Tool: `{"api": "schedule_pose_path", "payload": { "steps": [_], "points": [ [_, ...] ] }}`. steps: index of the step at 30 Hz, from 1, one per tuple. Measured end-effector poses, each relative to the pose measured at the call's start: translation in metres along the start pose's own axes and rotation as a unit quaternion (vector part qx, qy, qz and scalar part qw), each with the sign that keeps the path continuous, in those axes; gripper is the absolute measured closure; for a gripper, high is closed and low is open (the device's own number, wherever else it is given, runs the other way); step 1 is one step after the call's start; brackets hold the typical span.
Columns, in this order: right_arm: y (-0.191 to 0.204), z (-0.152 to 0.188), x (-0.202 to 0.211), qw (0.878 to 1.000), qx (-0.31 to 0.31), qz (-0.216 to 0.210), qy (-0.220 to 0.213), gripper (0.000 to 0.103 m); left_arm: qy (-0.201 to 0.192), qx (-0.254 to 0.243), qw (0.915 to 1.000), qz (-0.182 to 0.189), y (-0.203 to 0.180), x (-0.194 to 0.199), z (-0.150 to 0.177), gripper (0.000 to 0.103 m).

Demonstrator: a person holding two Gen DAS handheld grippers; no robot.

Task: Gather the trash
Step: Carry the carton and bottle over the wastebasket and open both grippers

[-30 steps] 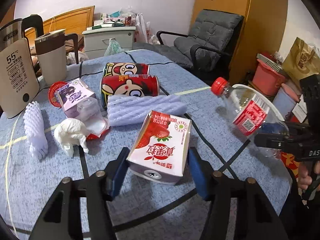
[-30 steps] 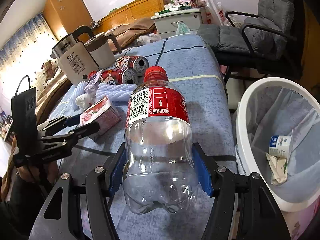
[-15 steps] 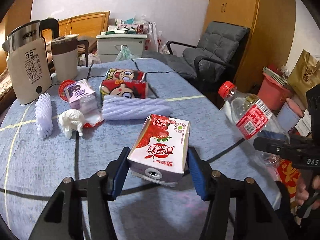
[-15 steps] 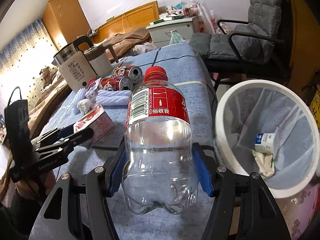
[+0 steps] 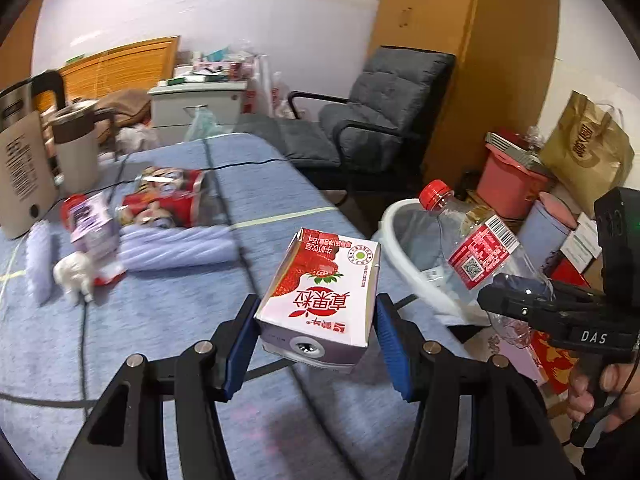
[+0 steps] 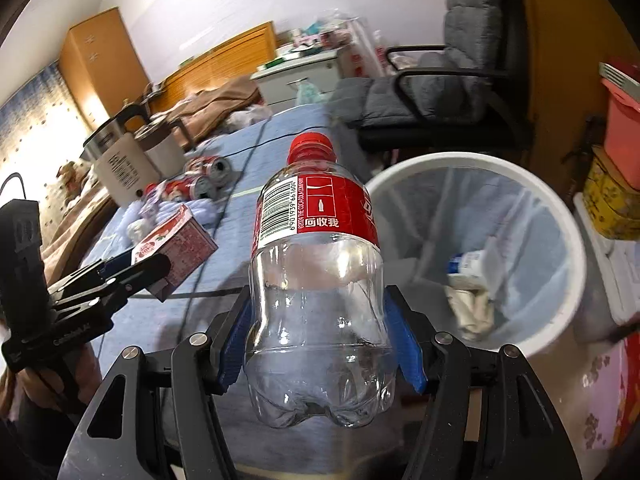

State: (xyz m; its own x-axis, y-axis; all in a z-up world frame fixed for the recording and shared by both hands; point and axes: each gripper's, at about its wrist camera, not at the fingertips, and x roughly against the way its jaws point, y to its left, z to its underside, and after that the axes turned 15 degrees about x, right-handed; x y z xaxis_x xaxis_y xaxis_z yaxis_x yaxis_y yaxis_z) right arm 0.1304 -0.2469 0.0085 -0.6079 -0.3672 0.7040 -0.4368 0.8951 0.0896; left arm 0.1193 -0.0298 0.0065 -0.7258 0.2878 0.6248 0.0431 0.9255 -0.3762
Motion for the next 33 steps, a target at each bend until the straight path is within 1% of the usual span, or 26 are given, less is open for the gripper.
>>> {"api": "schedule_pose_path", "payload": {
  "steps": [10,16,22,28,31,33],
  "points": [
    [-0.053,0.016,0.019,0.997,-0.044,0.067,0.003,0.04,0.025,-0.036,0.9979,0.048,-0.058,-0.037,-0.004,0.044],
    [-0.073,0.022,0.017,0.995,-0.053,0.088,0.014,0.04,0.042,-0.063,0.9947,0.069,-0.091,-0.061,-0.005,0.044],
    [-0.089,0.025,0.009,0.993,-0.06,0.098,0.029,0.039,0.06,-0.083,0.9919,0.075,-0.111,-0.082,-0.003,0.044],
    [-0.099,0.027,0.004,0.991,-0.064,0.107,0.039,0.039,0.071,-0.09,0.9906,0.075,-0.119,-0.097,-0.003,0.043],
    [-0.102,0.027,0.005,0.991,-0.064,0.114,0.033,0.039,0.073,-0.095,0.9904,0.069,-0.122,-0.103,-0.002,0.043],
    [-0.101,0.027,0.007,0.991,-0.063,0.114,0.027,0.038,0.075,-0.098,0.9895,0.075,-0.124,-0.103,-0.001,0.039]
  ]
}}
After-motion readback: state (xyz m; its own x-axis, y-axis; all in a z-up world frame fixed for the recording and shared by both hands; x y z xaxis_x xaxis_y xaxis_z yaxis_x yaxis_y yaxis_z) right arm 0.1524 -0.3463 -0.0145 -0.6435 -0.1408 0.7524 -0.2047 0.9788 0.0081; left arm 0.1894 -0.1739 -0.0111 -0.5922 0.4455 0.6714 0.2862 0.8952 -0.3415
